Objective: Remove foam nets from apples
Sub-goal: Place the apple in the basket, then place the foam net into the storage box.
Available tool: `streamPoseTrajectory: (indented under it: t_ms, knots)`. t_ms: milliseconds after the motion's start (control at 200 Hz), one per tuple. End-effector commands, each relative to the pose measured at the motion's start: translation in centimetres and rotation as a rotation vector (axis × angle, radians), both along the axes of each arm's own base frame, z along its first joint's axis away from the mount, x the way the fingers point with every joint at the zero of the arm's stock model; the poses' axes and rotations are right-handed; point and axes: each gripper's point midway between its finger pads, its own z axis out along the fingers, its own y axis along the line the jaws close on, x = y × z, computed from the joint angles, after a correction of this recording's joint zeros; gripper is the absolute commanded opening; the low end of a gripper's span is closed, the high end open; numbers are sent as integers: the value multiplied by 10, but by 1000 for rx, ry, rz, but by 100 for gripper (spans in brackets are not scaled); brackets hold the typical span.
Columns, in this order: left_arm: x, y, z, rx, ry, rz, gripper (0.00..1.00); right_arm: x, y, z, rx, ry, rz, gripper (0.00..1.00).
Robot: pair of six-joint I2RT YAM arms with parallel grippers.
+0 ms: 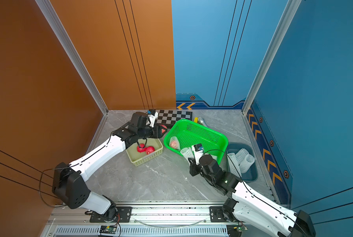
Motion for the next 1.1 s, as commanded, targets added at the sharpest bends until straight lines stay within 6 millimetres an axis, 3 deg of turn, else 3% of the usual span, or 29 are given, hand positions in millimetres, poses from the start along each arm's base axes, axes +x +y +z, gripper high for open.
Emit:
streamPoseTrajectory:
  t_ms: [0,95,225,446,586,661,741,861,921,991,1047,1097]
  knots:
    - [0,57,-48,169,118,174,40,-2,-25,1,-67,87,-26,0]
    - [9,82,-69,222,171,242,40,6,-51,15,-92,94,-108,0]
    - [24,101,-85,279,204,302,43,15,-95,25,-110,135,-252,0]
    - [49,103,-121,289,287,298,55,26,-184,25,-70,284,-553,0]
    - [55,99,-125,280,298,299,68,21,-235,23,-126,366,-739,0]
    - [56,97,-124,278,294,299,83,22,-250,15,-173,398,-802,0]
    - [54,96,-120,269,288,296,93,28,-257,2,-176,440,-829,0]
    - [50,97,-107,254,265,298,100,34,-265,-17,-177,474,-863,2]
    - [46,97,-99,243,251,298,98,34,-271,-26,-176,489,-883,8]
    - [41,93,-87,217,235,281,98,35,-275,-35,-165,507,-895,28]
    - [38,79,-76,175,210,227,98,34,-279,-41,-166,525,-906,47]
    - [32,55,-62,134,166,124,98,33,-282,-46,-167,536,-915,59]
